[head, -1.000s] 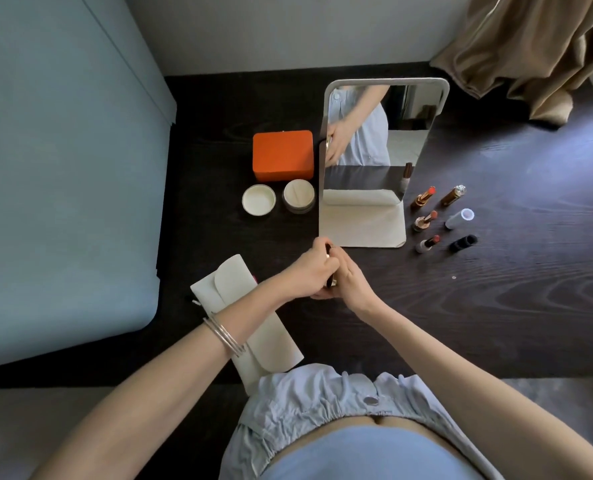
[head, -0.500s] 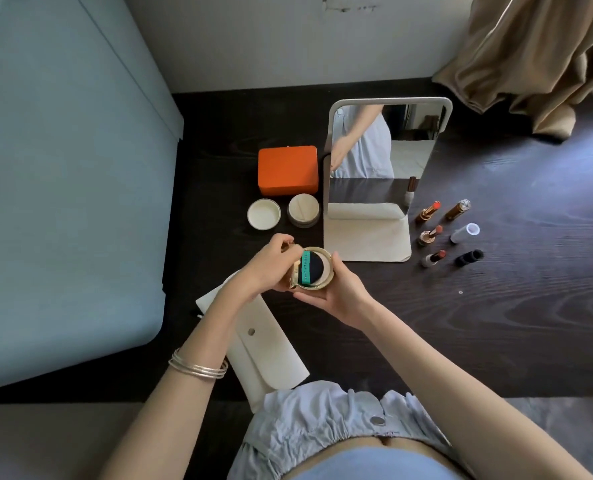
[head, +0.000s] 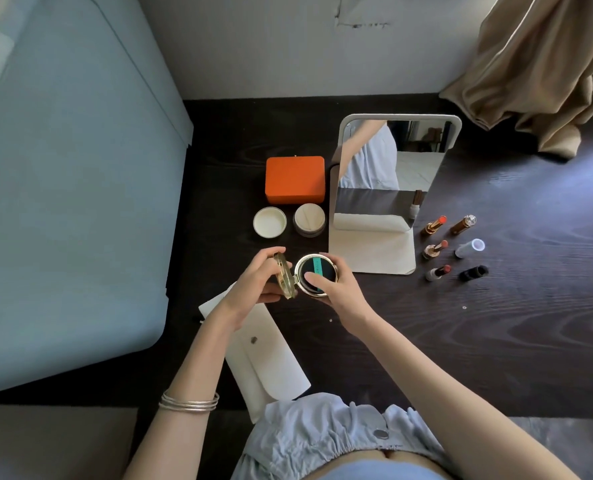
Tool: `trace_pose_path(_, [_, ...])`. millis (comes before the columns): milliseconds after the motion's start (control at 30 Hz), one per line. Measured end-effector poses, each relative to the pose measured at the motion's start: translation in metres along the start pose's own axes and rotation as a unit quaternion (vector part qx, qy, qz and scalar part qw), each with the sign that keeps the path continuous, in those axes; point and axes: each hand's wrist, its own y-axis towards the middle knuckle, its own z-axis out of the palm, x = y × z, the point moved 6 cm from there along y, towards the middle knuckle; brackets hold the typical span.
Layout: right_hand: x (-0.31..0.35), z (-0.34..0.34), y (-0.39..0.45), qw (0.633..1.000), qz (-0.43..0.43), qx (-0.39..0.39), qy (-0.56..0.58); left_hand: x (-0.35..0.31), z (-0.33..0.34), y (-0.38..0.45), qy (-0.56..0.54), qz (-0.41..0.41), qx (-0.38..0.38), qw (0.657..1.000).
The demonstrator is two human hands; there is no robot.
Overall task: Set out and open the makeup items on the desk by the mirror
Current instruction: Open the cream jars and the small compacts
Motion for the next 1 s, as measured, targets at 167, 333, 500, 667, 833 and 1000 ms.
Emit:
trace_pose_path(167, [0.0, 0.004, 0.003, 1.0, 0.007, 0.012, -0.006, 0.007, -0.008, 0.003, -0.02, -0.01, 0.006, 1.0])
trace_pose_path(333, [-0.008, 0.004, 0.016, 0.998, 0.059, 0.025, 0.026, 0.021, -0.019, 0.014, -0.071, -0.041, -0.012, 0.997])
trace_pose_path(500, [-0.004, 0.007, 0.026, 0.999, 0.039, 0.01, -0.033, 0.027, -0.023, 0.026, -0.094, -0.058, -0.014, 0.994])
trace_pose_path(667, [-0.001, 0.01, 0.037, 0.998, 0.04, -0.013, -0.046, 0.028, -0.031, 0.04, -0.099, -0.072, -0.021, 0.992])
trace_pose_path(833, [-0.007, 0.006, 0.048, 0.992, 0.038, -0.065, -0.106, 0.032, -0.031, 0.053, -0.143, -0.092, -0.045, 0.984])
trace_pose_path(1000, [-0.007, 0.006, 0.054, 0.966, 0.018, -0.108, -0.235, 0.039, -0.029, 0.066, -0.147, -0.102, -0.084, 0.98])
